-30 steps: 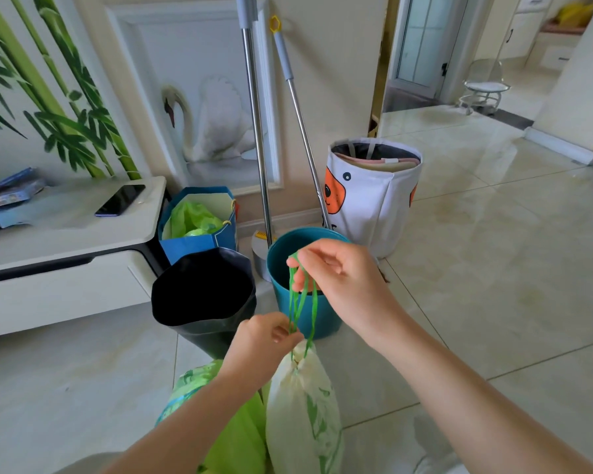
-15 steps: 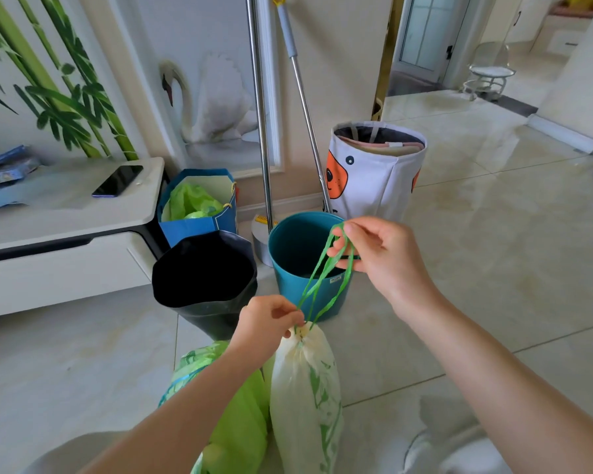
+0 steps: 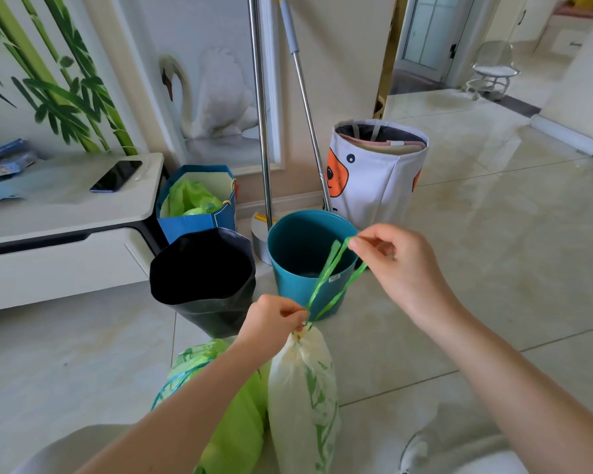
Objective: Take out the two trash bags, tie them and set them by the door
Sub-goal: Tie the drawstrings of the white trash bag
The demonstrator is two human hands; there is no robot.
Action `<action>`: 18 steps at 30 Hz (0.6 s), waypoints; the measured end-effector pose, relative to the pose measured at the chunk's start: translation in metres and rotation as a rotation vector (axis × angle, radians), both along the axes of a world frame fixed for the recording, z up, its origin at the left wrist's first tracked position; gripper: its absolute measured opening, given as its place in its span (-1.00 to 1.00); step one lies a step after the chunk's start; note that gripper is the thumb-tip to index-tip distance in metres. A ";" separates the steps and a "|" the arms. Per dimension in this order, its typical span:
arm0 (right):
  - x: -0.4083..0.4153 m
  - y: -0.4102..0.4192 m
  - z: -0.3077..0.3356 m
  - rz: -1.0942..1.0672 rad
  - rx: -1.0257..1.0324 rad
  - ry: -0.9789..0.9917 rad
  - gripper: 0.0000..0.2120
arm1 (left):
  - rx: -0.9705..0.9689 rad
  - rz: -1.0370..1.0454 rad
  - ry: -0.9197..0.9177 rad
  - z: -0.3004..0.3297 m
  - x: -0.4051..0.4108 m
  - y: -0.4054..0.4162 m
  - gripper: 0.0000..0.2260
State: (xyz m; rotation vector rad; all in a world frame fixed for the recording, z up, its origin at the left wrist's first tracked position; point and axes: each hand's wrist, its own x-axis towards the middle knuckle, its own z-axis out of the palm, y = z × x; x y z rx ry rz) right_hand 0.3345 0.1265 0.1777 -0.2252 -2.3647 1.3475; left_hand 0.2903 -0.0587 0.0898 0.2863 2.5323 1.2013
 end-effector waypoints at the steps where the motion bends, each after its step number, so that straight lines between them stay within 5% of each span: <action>1: 0.001 -0.001 0.003 0.008 -0.039 0.019 -0.90 | -0.013 -0.053 -0.002 0.001 0.001 0.002 -0.87; 7: -0.002 -0.013 0.007 0.137 -0.158 0.043 -0.93 | -0.090 -0.331 -0.049 0.003 0.011 0.011 -0.79; 15: -0.007 -0.032 0.006 0.301 -0.158 0.071 -0.93 | -0.138 -0.334 0.011 0.003 0.010 0.014 -0.86; 18: -0.013 -0.029 -0.001 0.326 -0.063 -0.062 -0.84 | -0.138 -0.308 -0.031 0.004 0.011 0.014 -0.80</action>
